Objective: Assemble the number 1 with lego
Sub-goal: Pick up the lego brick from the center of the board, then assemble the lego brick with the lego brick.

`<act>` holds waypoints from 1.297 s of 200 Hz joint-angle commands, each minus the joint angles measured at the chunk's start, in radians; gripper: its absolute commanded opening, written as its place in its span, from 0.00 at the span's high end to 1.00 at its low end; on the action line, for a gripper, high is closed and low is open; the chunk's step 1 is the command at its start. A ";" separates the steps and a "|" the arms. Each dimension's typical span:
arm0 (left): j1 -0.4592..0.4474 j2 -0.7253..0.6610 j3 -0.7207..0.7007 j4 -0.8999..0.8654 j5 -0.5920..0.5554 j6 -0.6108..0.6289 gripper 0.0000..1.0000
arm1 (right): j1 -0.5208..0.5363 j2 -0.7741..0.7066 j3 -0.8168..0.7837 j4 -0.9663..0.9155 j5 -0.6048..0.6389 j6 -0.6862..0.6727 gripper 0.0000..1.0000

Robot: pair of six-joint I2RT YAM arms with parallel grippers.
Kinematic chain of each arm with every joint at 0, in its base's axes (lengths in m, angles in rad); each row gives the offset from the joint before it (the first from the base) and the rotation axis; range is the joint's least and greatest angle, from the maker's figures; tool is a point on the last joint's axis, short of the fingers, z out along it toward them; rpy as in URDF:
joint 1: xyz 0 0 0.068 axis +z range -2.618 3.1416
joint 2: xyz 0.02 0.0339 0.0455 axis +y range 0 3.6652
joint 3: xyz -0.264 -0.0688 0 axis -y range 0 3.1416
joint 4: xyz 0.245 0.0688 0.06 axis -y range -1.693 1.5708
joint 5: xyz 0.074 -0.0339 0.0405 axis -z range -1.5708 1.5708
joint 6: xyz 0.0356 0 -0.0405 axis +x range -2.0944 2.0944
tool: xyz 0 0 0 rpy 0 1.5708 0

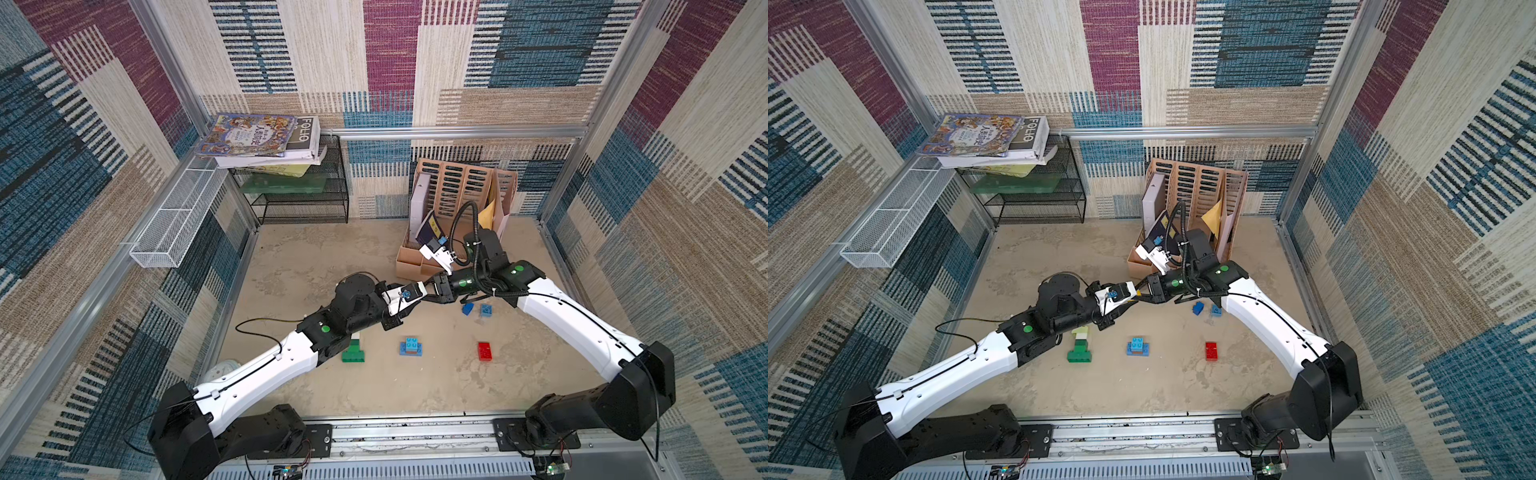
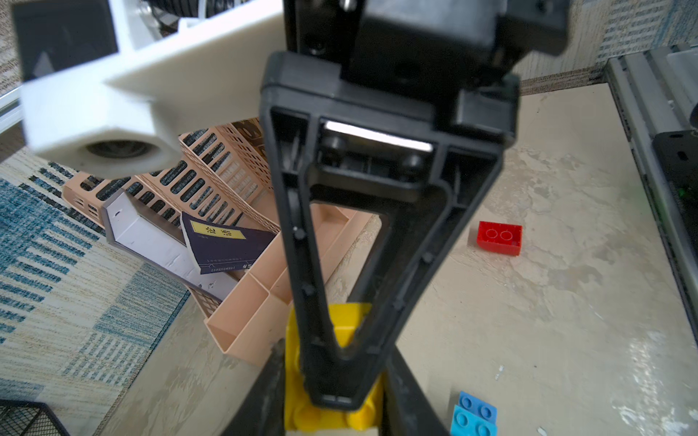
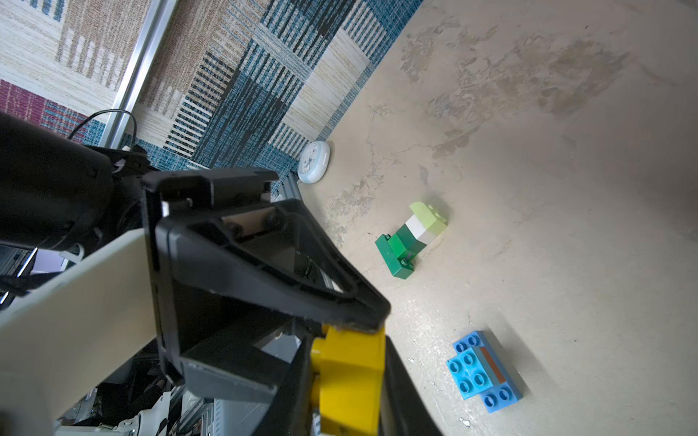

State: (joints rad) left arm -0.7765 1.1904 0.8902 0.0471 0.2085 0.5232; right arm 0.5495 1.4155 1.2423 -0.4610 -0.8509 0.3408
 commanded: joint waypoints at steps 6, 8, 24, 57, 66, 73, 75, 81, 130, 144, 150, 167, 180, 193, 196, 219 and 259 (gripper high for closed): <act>-0.001 0.005 0.037 -0.014 0.007 0.022 0.81 | -0.011 -0.014 -0.026 0.039 -0.010 0.000 0.69; -0.001 0.005 0.038 -0.016 0.006 0.021 0.82 | -0.012 -0.016 -0.029 0.044 -0.010 0.002 0.68; 0.000 -0.001 0.043 -0.046 -0.008 0.024 0.87 | -0.028 -0.027 -0.034 0.049 0.005 -0.002 0.46; -0.001 -0.026 0.034 -0.141 -0.018 -0.002 0.90 | -0.112 -0.077 -0.048 0.046 0.058 -0.017 0.26; -0.001 -0.038 0.025 -0.174 -0.013 -0.003 0.91 | -0.141 -0.098 -0.060 0.039 0.088 -0.023 0.24; 0.000 -0.048 0.018 -0.203 -0.010 -0.001 0.91 | -0.167 -0.115 -0.073 0.029 0.120 -0.028 0.24; -0.001 -0.051 0.017 -0.213 -0.008 0.000 0.91 | -0.174 -0.119 -0.077 0.028 0.128 -0.031 0.24; -0.001 -0.056 0.015 -0.242 -0.002 0.010 0.92 | -0.198 -0.134 -0.092 0.021 0.148 -0.037 0.24; 0.001 0.000 0.086 -0.578 0.140 0.204 0.93 | -0.318 -0.199 -0.185 -0.021 0.254 -0.094 0.27; 0.001 0.043 0.119 -0.669 0.171 0.256 0.93 | -0.323 -0.202 -0.191 -0.033 0.269 -0.107 0.28; 0.000 0.062 0.131 -0.697 0.182 0.269 0.93 | -0.325 -0.202 -0.191 -0.041 0.269 -0.112 0.28; 0.000 0.101 0.147 -0.733 0.216 0.289 0.93 | -0.324 -0.211 -0.197 -0.053 0.274 -0.118 0.28; -0.001 0.126 0.150 -0.734 0.234 0.292 0.92 | -0.325 -0.225 -0.206 -0.056 0.278 -0.118 0.28; -0.004 0.158 0.156 -0.734 0.223 0.300 0.92 | -0.323 -0.243 -0.218 -0.053 0.284 -0.113 0.29; -0.008 0.167 0.159 -0.734 0.216 0.301 0.92 | -0.325 -0.247 -0.222 -0.054 0.285 -0.112 0.29; -0.018 0.223 0.182 -0.740 0.168 0.347 0.91 | -0.324 -0.276 -0.247 -0.049 0.291 -0.102 0.29; -0.021 0.368 0.321 -0.793 0.117 0.356 0.91 | -0.324 -0.300 -0.257 -0.062 0.311 -0.095 0.30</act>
State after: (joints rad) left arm -0.7979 1.4918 1.1412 -0.6945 0.3607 0.8570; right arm 0.2253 1.1271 0.9813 -0.5087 -0.5606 0.2428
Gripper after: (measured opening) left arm 0.348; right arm 0.705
